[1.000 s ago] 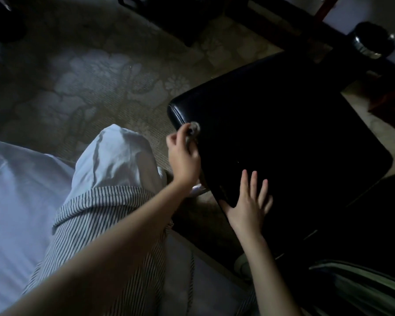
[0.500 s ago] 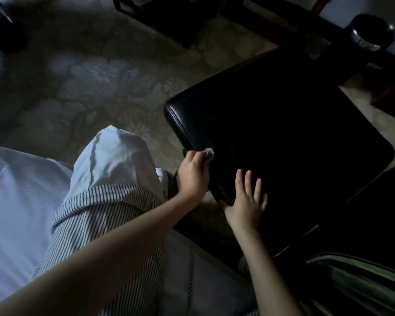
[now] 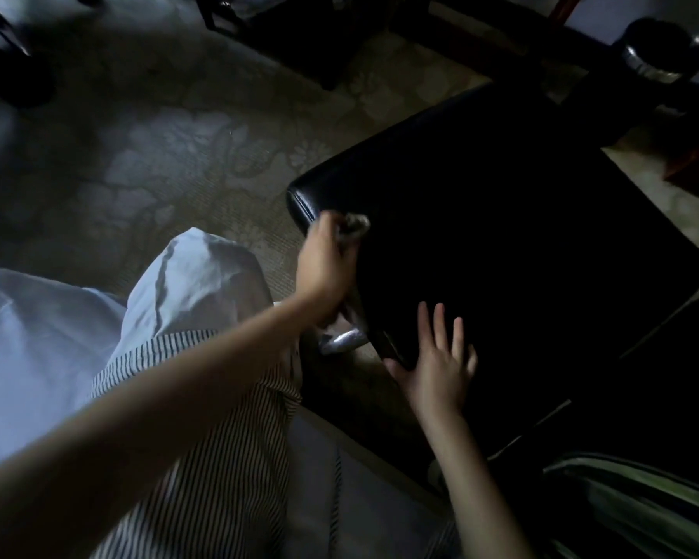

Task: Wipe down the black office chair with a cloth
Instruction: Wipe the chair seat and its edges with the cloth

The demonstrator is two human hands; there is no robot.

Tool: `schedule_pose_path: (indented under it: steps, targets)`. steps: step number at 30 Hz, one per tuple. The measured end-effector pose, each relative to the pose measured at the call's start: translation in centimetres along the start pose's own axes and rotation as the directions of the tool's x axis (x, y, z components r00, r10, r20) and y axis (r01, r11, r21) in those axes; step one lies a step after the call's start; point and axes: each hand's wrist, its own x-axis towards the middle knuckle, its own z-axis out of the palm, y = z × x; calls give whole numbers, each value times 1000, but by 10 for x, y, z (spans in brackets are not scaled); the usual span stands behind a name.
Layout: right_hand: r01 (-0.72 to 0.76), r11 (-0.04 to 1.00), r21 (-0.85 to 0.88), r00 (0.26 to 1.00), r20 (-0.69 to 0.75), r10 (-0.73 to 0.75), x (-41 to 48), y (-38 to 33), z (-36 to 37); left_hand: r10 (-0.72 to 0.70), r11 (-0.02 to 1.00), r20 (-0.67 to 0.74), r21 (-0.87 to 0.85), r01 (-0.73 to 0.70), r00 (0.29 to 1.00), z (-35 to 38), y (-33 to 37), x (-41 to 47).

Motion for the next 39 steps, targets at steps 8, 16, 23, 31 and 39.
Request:
schedule_pose_path:
  steps: [8,16,23,31,39]
  targets:
    - [23,1000,-13,1000,2,-23,1,3,0,-43,987,67,159,32,997,29,21,84]
    - [26,999,-20,1000,-14,-26,3,-1,-1,178,950,166,227,-213,970,57,22,35]
    - [7,999,-52,999,36,-5,3,-2,-5,470,853,325,72,-517,820,62,10,-39]
    - [26,999,36,987,156,-32,-14,22,-22,305,951,237,-133,-280,923,23,-31,-72]
    - [-71,976,-208,939,316,136,-53,30,-31,-209,912,86,-343,226,974,16,-37,-55]
